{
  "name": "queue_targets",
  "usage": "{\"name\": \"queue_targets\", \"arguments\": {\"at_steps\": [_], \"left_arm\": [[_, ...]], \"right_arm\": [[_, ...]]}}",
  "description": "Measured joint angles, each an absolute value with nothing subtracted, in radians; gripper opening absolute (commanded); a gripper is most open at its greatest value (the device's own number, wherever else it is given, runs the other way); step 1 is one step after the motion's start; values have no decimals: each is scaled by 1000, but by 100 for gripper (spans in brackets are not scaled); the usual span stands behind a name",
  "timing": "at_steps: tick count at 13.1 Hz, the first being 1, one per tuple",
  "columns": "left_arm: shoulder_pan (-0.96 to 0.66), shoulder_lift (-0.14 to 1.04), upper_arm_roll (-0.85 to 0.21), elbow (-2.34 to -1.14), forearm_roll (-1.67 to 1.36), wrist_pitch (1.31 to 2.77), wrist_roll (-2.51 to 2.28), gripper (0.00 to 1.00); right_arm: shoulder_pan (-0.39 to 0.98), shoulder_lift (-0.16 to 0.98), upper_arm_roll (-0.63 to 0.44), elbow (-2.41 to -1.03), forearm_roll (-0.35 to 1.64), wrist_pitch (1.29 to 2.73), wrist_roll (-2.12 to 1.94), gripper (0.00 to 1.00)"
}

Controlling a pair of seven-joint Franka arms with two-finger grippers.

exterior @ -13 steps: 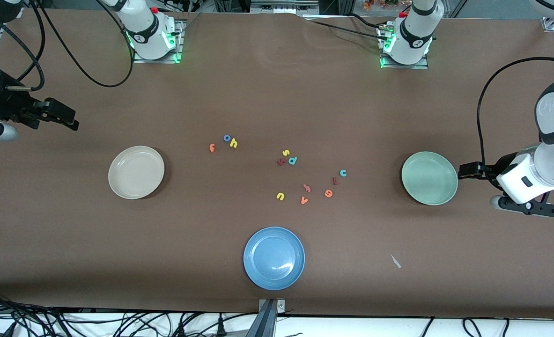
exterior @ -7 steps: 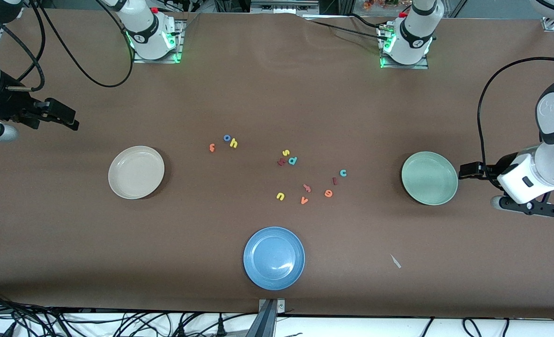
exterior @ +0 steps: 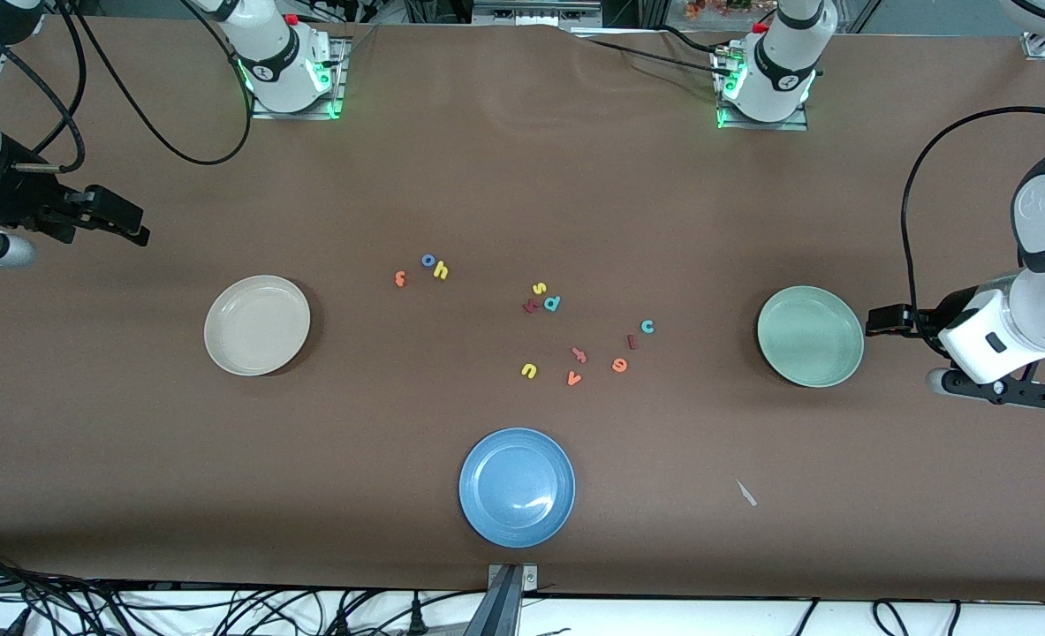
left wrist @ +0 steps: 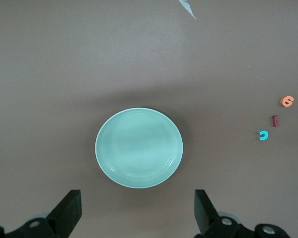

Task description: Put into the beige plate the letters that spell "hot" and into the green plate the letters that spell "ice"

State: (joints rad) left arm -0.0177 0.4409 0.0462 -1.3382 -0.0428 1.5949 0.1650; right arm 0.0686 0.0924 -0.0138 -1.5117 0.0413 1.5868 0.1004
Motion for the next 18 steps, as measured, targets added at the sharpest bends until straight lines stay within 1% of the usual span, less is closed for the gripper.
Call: {"name": "queue_targets", "arguments": {"at_steps": [18], "left_arm": [[-25,441,47,-1338,-9,1575,164,100]], "right_arm": [[68,95,-15,-1512,41,1587,100,100]]}}
